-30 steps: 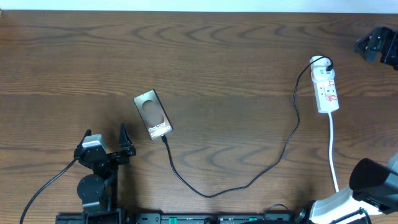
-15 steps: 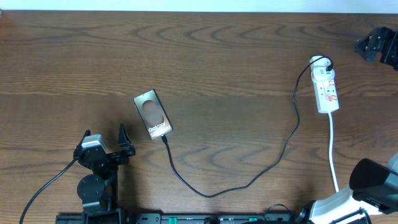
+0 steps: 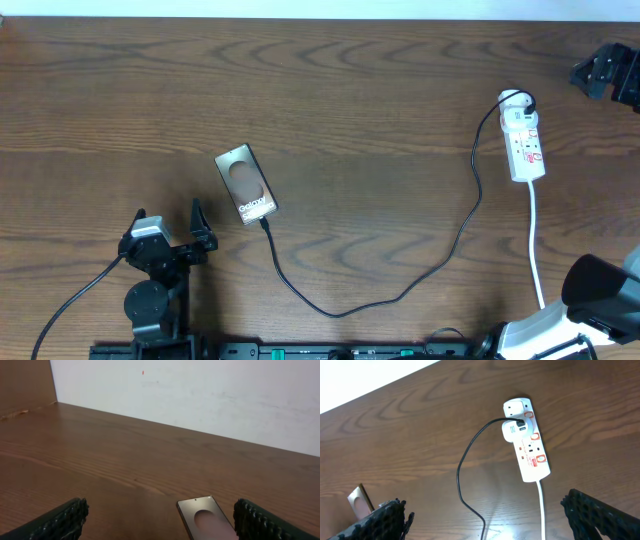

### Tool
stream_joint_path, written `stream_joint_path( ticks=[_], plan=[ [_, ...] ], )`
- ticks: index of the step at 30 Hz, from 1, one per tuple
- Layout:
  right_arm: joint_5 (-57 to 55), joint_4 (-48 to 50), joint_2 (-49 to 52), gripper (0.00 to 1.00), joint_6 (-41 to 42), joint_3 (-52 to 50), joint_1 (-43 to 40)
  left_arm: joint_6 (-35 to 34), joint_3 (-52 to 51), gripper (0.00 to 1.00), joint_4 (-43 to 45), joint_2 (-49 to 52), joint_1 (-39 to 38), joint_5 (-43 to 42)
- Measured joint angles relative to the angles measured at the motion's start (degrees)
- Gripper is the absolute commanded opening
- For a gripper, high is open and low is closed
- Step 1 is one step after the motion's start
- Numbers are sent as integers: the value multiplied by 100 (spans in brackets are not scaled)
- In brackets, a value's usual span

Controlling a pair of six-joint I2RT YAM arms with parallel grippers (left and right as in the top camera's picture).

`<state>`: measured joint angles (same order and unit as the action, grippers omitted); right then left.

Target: Plug charger to phone and switch on socket

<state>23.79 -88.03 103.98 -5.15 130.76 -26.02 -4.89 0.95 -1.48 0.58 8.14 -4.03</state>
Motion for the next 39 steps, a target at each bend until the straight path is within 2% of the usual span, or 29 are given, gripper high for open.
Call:
stream_joint_path(
  ticks=[17, 20, 27, 33, 35, 39],
  plan=[
    [-313, 107, 0, 99, -44, 0, 0, 0, 0, 95, -2, 0, 0, 11],
    [-267, 538, 0, 99, -50, -39, 11, 0, 0, 95, 0, 0, 0, 13],
    [-105, 2522, -610, 99, -96, -1729, 791, 0, 2, 95, -2, 0, 0, 15],
    [-24, 4688, -1626, 99, -129, -3947, 1587, -2, 4, 95, -7, 2, 0, 15],
    [-17, 5799, -2055, 99, -138, -4957, 1880, -2, 7, 95, -4, 0, 0, 17],
    [11, 7353, -2629, 99, -131, -6481, 2293, -2, 9, 95, -11, 0, 0, 17]
  ],
)
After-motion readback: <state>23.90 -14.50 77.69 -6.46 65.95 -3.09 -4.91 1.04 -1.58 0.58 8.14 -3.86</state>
